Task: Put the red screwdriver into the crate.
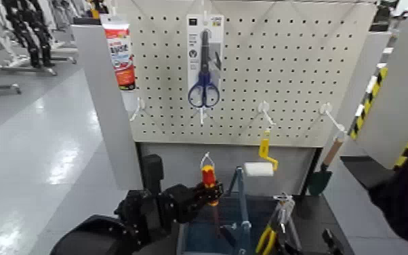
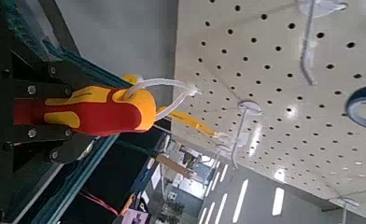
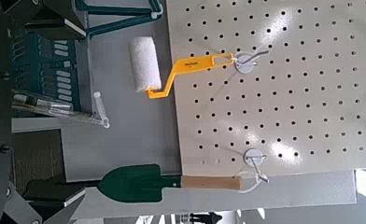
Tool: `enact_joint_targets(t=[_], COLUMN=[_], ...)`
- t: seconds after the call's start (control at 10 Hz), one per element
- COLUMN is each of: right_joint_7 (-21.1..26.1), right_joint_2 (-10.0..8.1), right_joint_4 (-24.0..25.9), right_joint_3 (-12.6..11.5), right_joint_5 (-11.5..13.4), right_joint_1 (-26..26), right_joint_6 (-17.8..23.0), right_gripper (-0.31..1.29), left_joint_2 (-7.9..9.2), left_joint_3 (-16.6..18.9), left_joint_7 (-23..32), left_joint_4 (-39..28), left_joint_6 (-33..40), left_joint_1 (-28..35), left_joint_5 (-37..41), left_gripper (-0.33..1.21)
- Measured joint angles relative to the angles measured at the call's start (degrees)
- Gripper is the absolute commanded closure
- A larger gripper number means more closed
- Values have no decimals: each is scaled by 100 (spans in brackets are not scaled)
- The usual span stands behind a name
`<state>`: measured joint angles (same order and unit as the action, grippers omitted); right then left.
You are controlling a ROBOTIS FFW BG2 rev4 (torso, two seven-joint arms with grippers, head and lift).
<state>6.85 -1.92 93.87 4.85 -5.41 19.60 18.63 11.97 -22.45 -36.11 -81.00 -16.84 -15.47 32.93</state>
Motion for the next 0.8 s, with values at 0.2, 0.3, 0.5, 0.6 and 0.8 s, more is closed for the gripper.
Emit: enact_joint_targets(t=[0.2, 0.3, 0.5, 0.6, 0.8], right_joint_7=[0, 0, 0, 0, 0], right_joint_2=[6, 7, 7, 7, 1], right_joint_4=[-8, -13, -18, -18, -19], right_joint_3=[6, 7, 7, 6, -8], right_joint_5=[-9, -16, -31, -39, -53], right_joint_1=[0, -1, -8, -8, -1], right_joint_6=[8, 9, 20, 23, 36], right_gripper=[13, 13, 13, 13, 13], left_joint_2=[-18, -31, -53, -52, -22], left_joint_3=[-186, -255, -366, -399, -445], left_joint_7=[47, 80, 187, 322, 699], left_joint_4=[304, 379, 464, 470, 470], left_joint_6=[120, 116, 29, -14, -97], left_joint_1=[-18, -40, -87, -91, -57], left_joint_5=[242, 302, 443, 559, 861], left_gripper=[115, 114, 88, 56, 18])
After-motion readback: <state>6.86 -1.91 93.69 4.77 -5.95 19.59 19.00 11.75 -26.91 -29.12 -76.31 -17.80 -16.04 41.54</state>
